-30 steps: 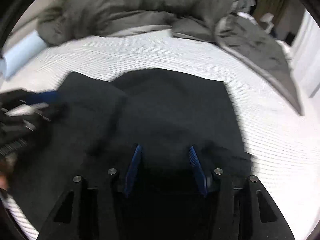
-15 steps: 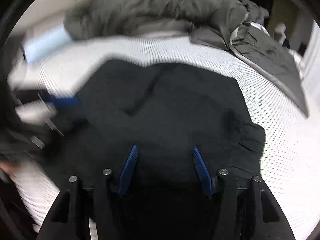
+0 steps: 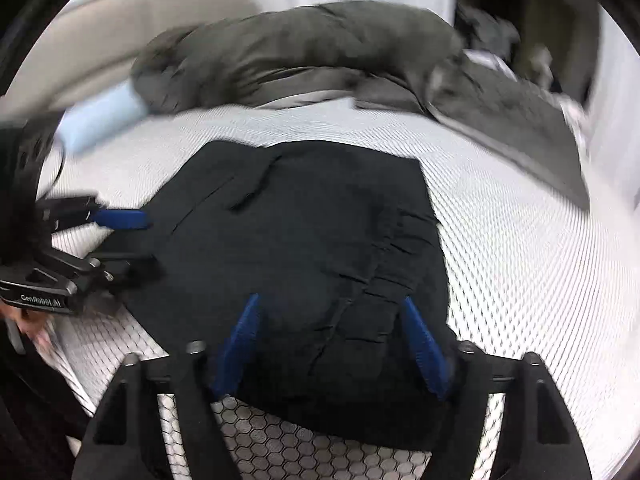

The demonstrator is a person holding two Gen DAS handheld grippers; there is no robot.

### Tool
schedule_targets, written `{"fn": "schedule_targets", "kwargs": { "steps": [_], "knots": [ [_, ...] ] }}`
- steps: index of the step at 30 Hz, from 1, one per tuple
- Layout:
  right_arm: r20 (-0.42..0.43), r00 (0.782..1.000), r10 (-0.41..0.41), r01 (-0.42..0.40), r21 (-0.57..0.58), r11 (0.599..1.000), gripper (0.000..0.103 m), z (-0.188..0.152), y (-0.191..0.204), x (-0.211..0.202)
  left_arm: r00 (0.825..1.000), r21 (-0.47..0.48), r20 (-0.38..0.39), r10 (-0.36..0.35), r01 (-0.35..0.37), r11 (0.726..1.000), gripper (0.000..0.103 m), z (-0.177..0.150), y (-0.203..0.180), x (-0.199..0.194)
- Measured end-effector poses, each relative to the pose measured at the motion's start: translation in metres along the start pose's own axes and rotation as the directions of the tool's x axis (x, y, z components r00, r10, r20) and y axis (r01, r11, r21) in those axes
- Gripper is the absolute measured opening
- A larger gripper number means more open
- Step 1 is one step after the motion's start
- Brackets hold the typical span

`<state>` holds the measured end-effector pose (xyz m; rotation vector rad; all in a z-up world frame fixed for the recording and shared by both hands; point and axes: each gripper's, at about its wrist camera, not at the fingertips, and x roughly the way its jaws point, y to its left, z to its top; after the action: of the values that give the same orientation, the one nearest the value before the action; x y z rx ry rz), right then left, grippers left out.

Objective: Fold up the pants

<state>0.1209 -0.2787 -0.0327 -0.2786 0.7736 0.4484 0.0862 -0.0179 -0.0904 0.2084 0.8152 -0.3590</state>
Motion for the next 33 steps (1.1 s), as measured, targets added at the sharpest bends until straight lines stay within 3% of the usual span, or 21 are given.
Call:
{"fn": "schedule_targets", "kwargs": {
  "steps": [3, 6, 9, 12, 14, 16, 18, 19, 21, 23, 24, 26, 28, 29, 30, 33],
  "knots": [
    [-0.091, 0.993, -0.079, 0.077, -0.026, 0.997, 0.078, -0.011, -0.012, 0.016, 1.000, 0.045, 0.005, 0.020, -0.020, 0.999, 0.060, -0.007, -0.006, -0.001],
    [-0.105, 0.994, 0.006, 0.003, 0.087, 0.996, 0.078, -0.019, -0.047, 0.013, 1.000, 0.023, -0.007, 0.014, -0.014, 1.000, 0.063, -0.012, 0.000, -0.008],
    [-0.077, 0.997, 0.022, -0.013, 0.117, 0.993, 0.078, -0.022, -0.063, -0.001, 1.000, 0.011, -0.008, -0.001, 0.001, 1.000, 0.065, -0.013, 0.009, -0.012],
    [-0.034, 0.995, 0.096, -0.088, 0.193, 0.977, 0.073, -0.026, -0.073, -0.015, 0.999, -0.066, 0.018, -0.032, 0.034, 0.997, 0.065, -0.017, 0.024, -0.029],
    [0.005, 0.982, 0.189, -0.185, 0.245, 0.952, 0.064, -0.029, -0.078, -0.020, 0.999, -0.124, 0.035, -0.039, 0.043, 0.991, 0.065, -0.017, 0.040, -0.037],
    [-0.001, 0.974, 0.228, -0.219, 0.272, 0.937, 0.058, -0.028, -0.073, -0.015, 0.999, -0.195, 0.028, -0.040, 0.044, 0.980, 0.065, -0.017, 0.056, -0.034],
    [-0.049, 0.964, 0.262, -0.233, 0.326, 0.916, 0.058, -0.026, -0.073, 0.007, 0.999, -0.270, -0.002, -0.037, 0.035, 0.962, 0.064, -0.019, 0.069, -0.026],
    [-0.069, 0.959, 0.273, -0.233, 0.351, 0.907, 0.057, -0.028, -0.075, 0.015, 0.999, -0.295, -0.015, -0.034, 0.028, 0.955, 0.059, -0.020, 0.073, -0.022],
    [-0.071, 0.954, 0.291, -0.241, 0.395, 0.887, 0.041, -0.028, -0.078, 0.026, 0.998, -0.329, -0.026, -0.053, 0.042, 0.944, 0.057, -0.024, 0.080, -0.014],
    [-0.034, 0.953, 0.300, -0.266, 0.375, 0.888, 0.017, -0.023, -0.073, 0.017, 0.998, -0.347, -0.017, -0.062, 0.052, 0.937, 0.056, -0.026, 0.084, -0.014],
    [0.005, 0.956, 0.294, -0.278, 0.339, 0.899, 0.016, -0.018, -0.068, 0.004, 0.998, -0.351, -0.015, -0.064, 0.054, 0.935, 0.056, -0.025, 0.085, -0.016],
    [0.046, 0.956, 0.291, -0.290, 0.311, 0.905, 0.016, -0.016, -0.064, -0.014, 0.998, -0.349, -0.006, -0.061, 0.055, 0.935, 0.056, -0.025, 0.086, -0.021],
    [0.005, 0.967, 0.254, -0.244, 0.294, 0.924, 0.017, -0.021, -0.064, -0.012, 0.998, -0.344, -0.010, -0.063, 0.056, 0.937, 0.056, -0.026, 0.085, -0.022],
    [-0.064, 0.977, 0.202, -0.175, 0.290, 0.941, 0.025, -0.027, -0.065, 0.000, 0.998, -0.343, -0.015, -0.068, 0.059, 0.937, 0.056, -0.026, 0.085, -0.021],
    [-0.094, 0.976, 0.196, -0.161, 0.298, 0.941, 0.027, -0.029, -0.066, 0.008, 0.998, -0.342, -0.021, -0.067, 0.056, 0.938, 0.056, -0.027, 0.085, -0.020],
    [-0.038, 0.978, 0.206, -0.181, 0.339, 0.923, 0.045, -0.024, -0.074, -0.003, 0.998, -0.354, -0.023, -0.061, 0.049, 0.934, 0.056, -0.026, 0.088, -0.023]
  ]
}}
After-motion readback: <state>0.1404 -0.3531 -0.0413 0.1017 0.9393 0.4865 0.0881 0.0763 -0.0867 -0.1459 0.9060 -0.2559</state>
